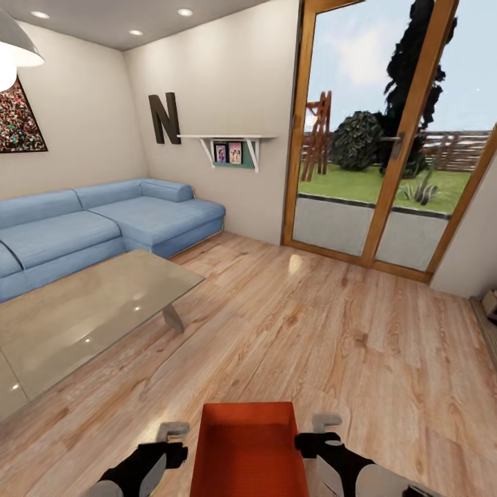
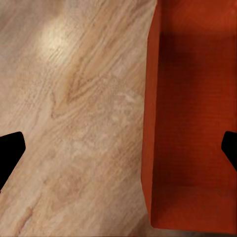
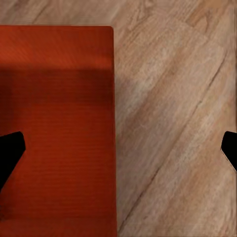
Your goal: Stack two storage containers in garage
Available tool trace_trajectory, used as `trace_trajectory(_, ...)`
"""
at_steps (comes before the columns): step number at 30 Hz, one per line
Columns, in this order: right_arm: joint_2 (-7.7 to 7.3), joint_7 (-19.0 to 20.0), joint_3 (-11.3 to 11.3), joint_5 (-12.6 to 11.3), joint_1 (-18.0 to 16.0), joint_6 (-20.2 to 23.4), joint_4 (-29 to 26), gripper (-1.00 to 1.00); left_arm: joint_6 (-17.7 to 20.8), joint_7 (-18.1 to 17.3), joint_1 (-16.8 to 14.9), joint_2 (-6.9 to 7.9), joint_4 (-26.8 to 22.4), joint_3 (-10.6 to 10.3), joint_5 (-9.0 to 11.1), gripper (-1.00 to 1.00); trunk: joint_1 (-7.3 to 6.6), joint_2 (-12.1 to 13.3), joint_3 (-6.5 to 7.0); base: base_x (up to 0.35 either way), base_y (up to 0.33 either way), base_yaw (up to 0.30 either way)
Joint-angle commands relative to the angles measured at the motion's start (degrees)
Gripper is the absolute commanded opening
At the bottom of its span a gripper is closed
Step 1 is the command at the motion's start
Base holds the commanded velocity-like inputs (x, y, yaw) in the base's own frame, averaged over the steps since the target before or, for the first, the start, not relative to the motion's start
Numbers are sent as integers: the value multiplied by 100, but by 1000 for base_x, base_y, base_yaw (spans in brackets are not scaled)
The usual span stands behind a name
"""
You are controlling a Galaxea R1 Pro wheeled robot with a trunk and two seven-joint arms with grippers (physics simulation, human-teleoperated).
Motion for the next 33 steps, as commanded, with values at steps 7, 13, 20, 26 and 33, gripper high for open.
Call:
trace_trajectory(7,-6,-53,16,-71,-42,-189,-1,100,-41,33,-109,-69,99,-90,49,100,-1,-2,-6,0,0,0)
trace_trajectory(13,7,-53,14,-71,-43,-266,-5,100,-395,38,-114,-67,111,-82,73,100,-1,-2,-6,0,0,0)
trace_trajectory(20,17,-53,13,-65,-43,-261,-37,100,-447,35,-114,-72,65,-67,71,100,-1,-2,-6,0,0,0)
trace_trajectory(26,18,-53,20,-45,-43,-249,-40,100,-428,25,-115,-91,10,-85,51,100,-1,-2,-6,0,0,0)
trace_trajectory(33,2,-52,22,-39,-43,-259,-40,100,-378,32,-115,-140,-22,-70,63,100,-1,-2,-6,0,0,0)
